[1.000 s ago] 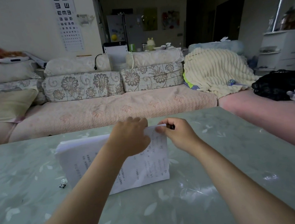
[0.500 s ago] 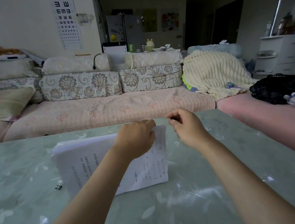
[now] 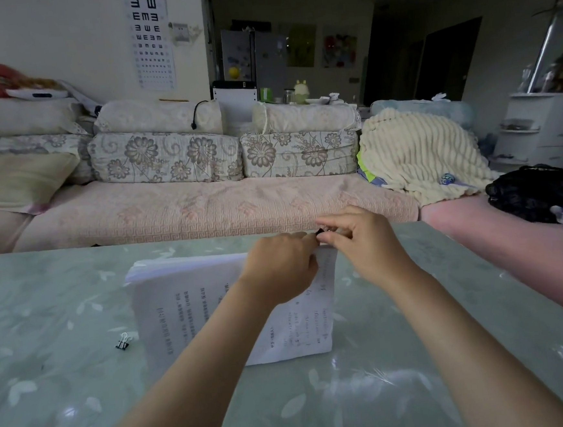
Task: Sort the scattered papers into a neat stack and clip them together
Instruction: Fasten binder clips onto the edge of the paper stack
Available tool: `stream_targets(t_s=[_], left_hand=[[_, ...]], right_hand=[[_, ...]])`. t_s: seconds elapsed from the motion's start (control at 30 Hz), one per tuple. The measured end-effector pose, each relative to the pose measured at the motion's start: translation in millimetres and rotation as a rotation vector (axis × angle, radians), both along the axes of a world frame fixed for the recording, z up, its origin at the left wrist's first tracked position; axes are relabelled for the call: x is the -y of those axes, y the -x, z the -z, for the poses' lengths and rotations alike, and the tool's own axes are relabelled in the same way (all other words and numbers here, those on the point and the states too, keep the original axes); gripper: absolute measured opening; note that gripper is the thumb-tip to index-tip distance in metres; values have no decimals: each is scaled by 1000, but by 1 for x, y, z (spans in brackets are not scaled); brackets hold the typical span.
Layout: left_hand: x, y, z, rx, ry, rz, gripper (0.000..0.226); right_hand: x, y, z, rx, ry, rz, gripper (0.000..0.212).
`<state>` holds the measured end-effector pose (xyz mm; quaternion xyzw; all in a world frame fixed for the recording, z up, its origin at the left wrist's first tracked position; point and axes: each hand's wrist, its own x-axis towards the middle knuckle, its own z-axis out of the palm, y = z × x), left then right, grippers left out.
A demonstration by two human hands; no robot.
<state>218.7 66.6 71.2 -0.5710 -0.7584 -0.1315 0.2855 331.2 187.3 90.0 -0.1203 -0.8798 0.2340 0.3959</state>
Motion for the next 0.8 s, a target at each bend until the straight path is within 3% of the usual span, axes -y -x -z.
stream_targets(t_s=[0.1, 0.2, 0.3, 0.4, 0.47, 0.8], left_hand=[[1, 0, -1, 10, 5, -8, 25], [-1, 2, -1, 16, 2, -7, 24], [-2, 4, 0, 26, -12, 8, 27], [-1, 4, 1, 21, -17, 22, 26], [-1, 4, 2, 13, -22, 21, 25], [0, 4, -4, 73, 3, -3, 19]], right_hand=[[4, 2, 8, 71, -94, -16, 32], [5, 1, 8, 91, -59, -37, 42], [3, 0, 1, -34, 268, -27, 46], [6, 0, -2, -111, 574, -77, 21], [4, -1, -1, -143, 670, -128, 14], [-9, -12, 10, -175, 503, -118, 14]])
